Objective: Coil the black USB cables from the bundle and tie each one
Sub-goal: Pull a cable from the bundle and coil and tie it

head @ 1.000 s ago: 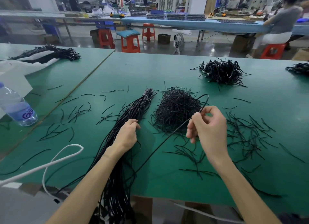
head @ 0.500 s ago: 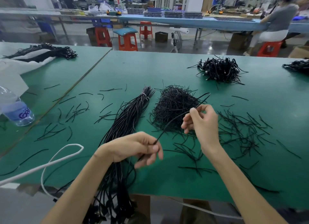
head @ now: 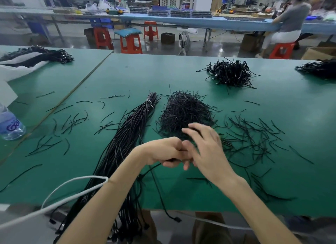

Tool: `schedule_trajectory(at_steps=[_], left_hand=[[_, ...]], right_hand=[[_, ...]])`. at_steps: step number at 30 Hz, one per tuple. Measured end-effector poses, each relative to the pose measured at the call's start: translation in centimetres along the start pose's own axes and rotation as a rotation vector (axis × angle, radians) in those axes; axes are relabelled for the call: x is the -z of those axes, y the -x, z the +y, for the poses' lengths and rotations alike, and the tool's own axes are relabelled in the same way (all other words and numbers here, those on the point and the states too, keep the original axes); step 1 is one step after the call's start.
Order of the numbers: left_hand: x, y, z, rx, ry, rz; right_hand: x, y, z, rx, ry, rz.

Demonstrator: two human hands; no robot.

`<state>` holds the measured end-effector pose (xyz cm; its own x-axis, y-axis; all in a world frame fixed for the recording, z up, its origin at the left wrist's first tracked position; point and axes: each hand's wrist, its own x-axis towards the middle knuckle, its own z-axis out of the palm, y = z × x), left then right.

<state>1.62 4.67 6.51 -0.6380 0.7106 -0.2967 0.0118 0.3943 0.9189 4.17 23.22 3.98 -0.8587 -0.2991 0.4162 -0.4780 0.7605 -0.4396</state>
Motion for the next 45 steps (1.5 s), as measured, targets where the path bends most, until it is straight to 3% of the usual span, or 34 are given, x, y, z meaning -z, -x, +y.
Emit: schedule_trajectory(at_steps=[3, 7, 14, 19, 23, 26, 30, 33, 36, 39, 42, 43, 45], left_hand=[[0.4, 0.3, -0.9, 0.032, -0.004, -0.008], [1.7, 1.6, -2.7, 0.085, 0.083, 0.093], [4.1, 3.7, -5.3, 0.006, 0.152, 0.148], [6.1, 5.4, -7.6, -0.202, 0.421, 0.267], [5.6, 5.2, -8.5, -0.315, 0.837, 0.393], [3.6, 3.6, -8.0, -0.380, 1.106, 0.412], [1.4, 1.7, -6.5, -0.449, 1.258, 0.417], [1.0, 1.5, -5.4, -0.517, 1.338, 0.297], [0.8, 2.6, -4.4, -0.497, 1.160, 0.194], [0.7, 4.3, -3.6, -0.414, 0.576, 0.079], [-0.1, 4.8, -2.6, -0.163, -0.032, -0.235], [-0.7, 4.5, -2.5, -0.078, -0.136, -0.259], [-1.9, 3.4, -2.5, 0.031, -0.298, -0.113]], right_hand=[[-0.8, 0.8, 0.6, -0.148, -0.336, -0.207], [-1.8, 1.6, 2.3, -0.192, -0.317, -0.120], [-1.3, 1.9, 2.9, -0.356, -0.595, 0.010], [-0.5, 2.2, 2.9, -0.396, -0.634, 0.091], [-0.1, 2.8, 3.1, -0.379, -0.648, 0.055], [-0.5, 3.4, 2.3, -0.302, -0.622, -0.054], [-1.4, 4.1, 1.6, -0.272, -0.591, -0.120], [-1.8, 4.3, 1.8, -0.278, -0.584, -0.171], [-1.7, 4.2, 2.6, -0.249, -0.530, -0.248], [-0.9, 3.6, 3.5, -0.233, -0.413, -0.346], [-0.1, 2.2, 3.6, -0.219, -0.301, -0.351], [0.0, 1.7, 3.3, -0.223, -0.309, -0.327], [0.1, 0.9, 2.2, -0.242, -0.428, -0.263]])
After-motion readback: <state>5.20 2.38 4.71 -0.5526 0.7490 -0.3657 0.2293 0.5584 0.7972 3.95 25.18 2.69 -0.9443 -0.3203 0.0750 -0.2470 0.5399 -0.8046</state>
